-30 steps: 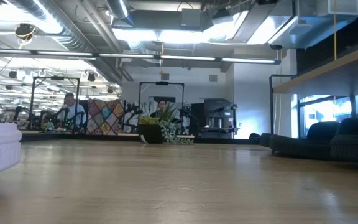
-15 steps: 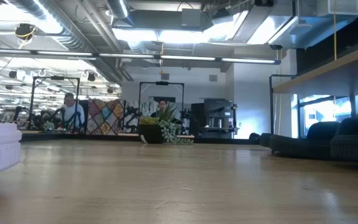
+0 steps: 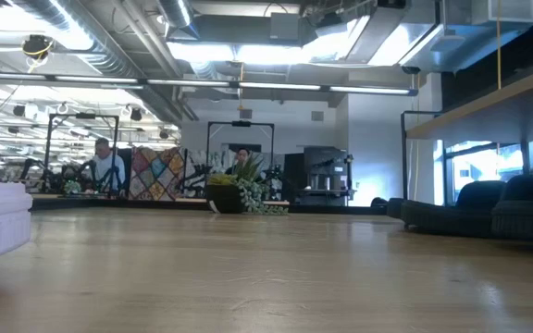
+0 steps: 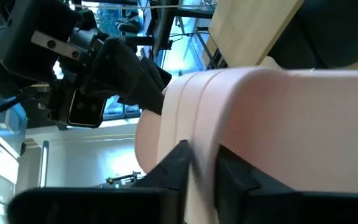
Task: Pick and place slides into the shelf
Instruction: Put the top pink slides on the shelf
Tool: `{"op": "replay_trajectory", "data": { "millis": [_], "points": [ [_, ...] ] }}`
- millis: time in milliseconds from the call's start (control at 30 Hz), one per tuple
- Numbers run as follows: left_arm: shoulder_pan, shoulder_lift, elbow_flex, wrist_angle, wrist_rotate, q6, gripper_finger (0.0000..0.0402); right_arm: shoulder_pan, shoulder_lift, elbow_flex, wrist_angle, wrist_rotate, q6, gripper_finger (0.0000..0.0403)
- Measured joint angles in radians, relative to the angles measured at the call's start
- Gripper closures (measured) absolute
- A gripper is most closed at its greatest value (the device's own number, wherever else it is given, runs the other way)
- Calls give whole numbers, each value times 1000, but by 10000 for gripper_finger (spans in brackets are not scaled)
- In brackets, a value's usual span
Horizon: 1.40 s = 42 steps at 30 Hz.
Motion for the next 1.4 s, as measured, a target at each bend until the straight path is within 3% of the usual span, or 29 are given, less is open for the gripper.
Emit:
{"op": "replay_trajectory", "data": {
  "millis": [300,533,900,1400],
  "points": [
    [-1,-6,-1,-2,-3,-204,232,1,0,0,-1,-2,-32,365],
    [-11,-21,-1,-7,23,-445,177,1,-2,0,-1,-1,-53,365],
    [-38,-21,-1,-153,120,-1082,169,0,-56,0,13,-3,-113,365],
    [-101,-21,0,-164,121,-1627,169,0,-204,0,31,28,-183,365]
  ]
}}
